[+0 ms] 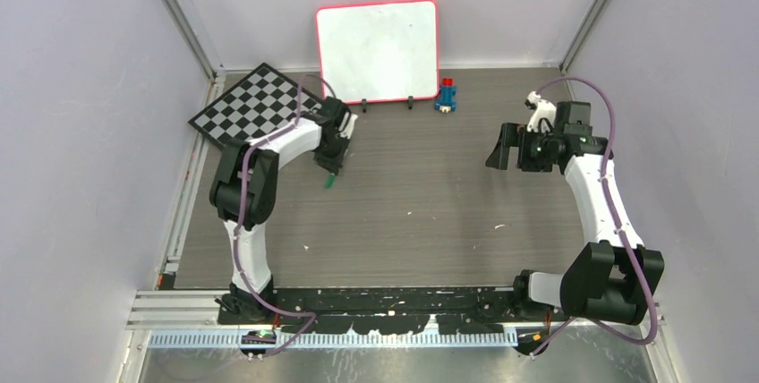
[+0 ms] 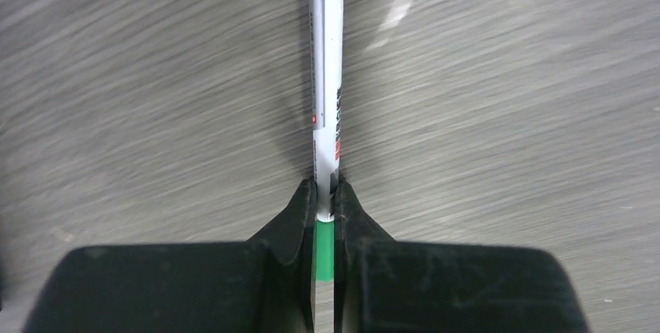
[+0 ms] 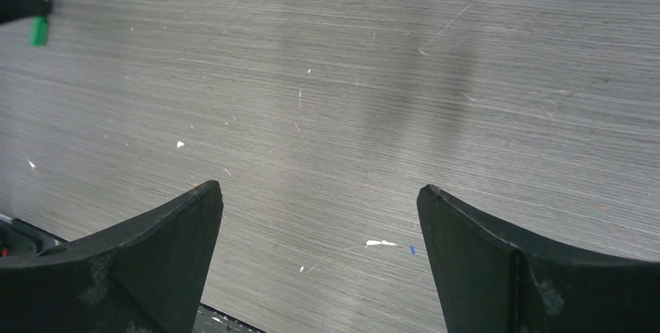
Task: Write a sentence on the whiteboard
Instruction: Move the whiteboard marker to the center of the board.
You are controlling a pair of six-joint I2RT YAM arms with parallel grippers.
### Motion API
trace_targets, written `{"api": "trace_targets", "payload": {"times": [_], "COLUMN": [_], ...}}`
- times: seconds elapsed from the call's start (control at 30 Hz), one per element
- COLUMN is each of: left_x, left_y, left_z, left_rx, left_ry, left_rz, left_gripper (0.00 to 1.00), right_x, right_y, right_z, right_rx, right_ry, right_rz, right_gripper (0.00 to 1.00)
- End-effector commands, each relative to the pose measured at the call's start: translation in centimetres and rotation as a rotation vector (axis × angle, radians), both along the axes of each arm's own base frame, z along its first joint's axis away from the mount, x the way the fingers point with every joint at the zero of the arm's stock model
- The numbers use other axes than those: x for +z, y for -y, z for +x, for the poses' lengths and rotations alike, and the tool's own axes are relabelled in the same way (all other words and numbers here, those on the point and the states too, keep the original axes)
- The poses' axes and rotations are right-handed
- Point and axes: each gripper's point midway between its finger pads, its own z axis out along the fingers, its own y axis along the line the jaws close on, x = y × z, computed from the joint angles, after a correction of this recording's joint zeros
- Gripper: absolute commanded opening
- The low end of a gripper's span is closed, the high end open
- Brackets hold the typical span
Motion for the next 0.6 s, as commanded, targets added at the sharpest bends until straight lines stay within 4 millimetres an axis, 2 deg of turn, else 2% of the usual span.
{"api": "trace_targets", "payload": {"times": [0.0, 0.13, 0.2, 0.27, 0.3, 0.37, 0.47, 0.57], "left_x": [1.9, 3.8, 4.6, 4.4, 5.3, 5.5, 5.2, 5.0], "left_y": [8.0, 15.5, 19.5, 23.2, 25.7, 29.1, 32.9, 35.8], "left_z": [-1.3, -3.4, -5.1, -6.9, -7.6, -8.9, -10.2, -10.3], "left_rx": [-0.216, -0.411, -0.508, -0.59, -0.634, -0.695, -0.749, -0.773], "left_ry": [0.017, 0.061, 0.055, 0.027, 0.043, 0.047, 0.04, 0.072], "left_rz": [-0.064, -0.092, -0.117, -0.143, -0.168, -0.182, -0.206, -0.226], "left_gripper": [0.0, 0.0, 0.0, 0.0, 0.0, 0.0, 0.0, 0.0], "right_x": [2.8, 2.9, 3.1, 3.4, 3.5, 3.8, 4.2, 4.3], "right_y": [0.3, 1.6, 2.4, 3.4, 4.1, 5.4, 7.1, 8.6], "right_z": [0.6, 0.9, 1.1, 1.3, 1.4, 1.6, 1.7, 1.7], "right_rx": [-0.024, -0.081, -0.12, -0.164, -0.198, -0.252, -0.324, -0.393], "right_ry": [0.067, 0.065, 0.063, 0.063, 0.065, 0.084, 0.107, 0.121], "right_rz": [0.073, 0.085, 0.106, 0.126, 0.139, 0.143, 0.139, 0.126], "right_gripper": [1.0, 1.0, 1.0, 1.0, 1.0, 1.0, 1.0, 1.0]}}
